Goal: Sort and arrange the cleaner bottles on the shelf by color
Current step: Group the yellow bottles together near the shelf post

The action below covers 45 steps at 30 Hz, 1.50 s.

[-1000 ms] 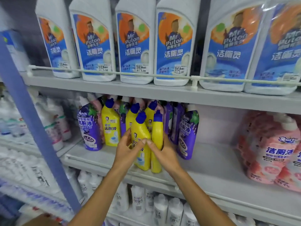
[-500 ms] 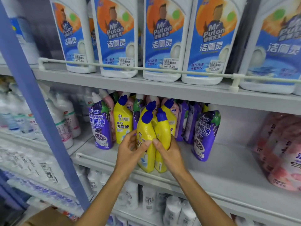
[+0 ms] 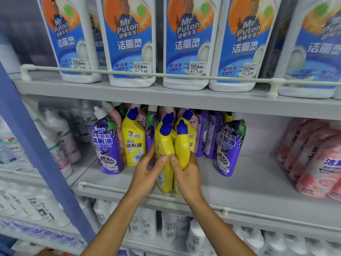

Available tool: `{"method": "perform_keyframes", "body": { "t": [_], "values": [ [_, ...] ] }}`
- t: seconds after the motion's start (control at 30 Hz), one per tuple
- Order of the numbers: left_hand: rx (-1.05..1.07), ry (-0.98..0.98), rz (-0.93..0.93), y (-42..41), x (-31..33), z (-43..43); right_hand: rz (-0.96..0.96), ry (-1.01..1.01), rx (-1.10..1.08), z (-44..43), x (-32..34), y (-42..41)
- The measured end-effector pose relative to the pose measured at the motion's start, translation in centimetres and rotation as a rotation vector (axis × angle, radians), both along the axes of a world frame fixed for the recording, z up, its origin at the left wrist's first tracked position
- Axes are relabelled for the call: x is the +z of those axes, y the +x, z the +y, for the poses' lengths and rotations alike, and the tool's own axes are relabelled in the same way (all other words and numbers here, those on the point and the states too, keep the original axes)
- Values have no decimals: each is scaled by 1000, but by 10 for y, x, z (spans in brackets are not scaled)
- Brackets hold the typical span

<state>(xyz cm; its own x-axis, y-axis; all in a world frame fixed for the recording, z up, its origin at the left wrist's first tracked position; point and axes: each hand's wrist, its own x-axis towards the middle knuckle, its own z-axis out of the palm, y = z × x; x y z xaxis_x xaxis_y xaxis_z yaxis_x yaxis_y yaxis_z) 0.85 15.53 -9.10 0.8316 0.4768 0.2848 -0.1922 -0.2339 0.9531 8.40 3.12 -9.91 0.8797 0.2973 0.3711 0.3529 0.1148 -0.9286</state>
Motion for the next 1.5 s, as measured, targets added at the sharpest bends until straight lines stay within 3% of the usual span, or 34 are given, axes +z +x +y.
{"method": "perform_keyframes", "body": {
  "t": [0.2, 0.93, 1.2, 1.4, 1.5],
  "values": [
    [17, -114, -128, -6, 1, 5, -5, -8, -52, 20, 3, -18],
    [-34, -205, -87, -20, 5, 1, -22, -109, 34, 8, 8, -15],
    [203, -136, -87, -45, 25, 44, -51, -162, 118, -22, 17, 11],
    [487, -67, -306, -70, 61, 103, -46, -104, -8, -38, 44, 50],
    [614, -89, -330, -61, 77, 138, -110, -99, -112, -35, 63, 80]
  ]
}}
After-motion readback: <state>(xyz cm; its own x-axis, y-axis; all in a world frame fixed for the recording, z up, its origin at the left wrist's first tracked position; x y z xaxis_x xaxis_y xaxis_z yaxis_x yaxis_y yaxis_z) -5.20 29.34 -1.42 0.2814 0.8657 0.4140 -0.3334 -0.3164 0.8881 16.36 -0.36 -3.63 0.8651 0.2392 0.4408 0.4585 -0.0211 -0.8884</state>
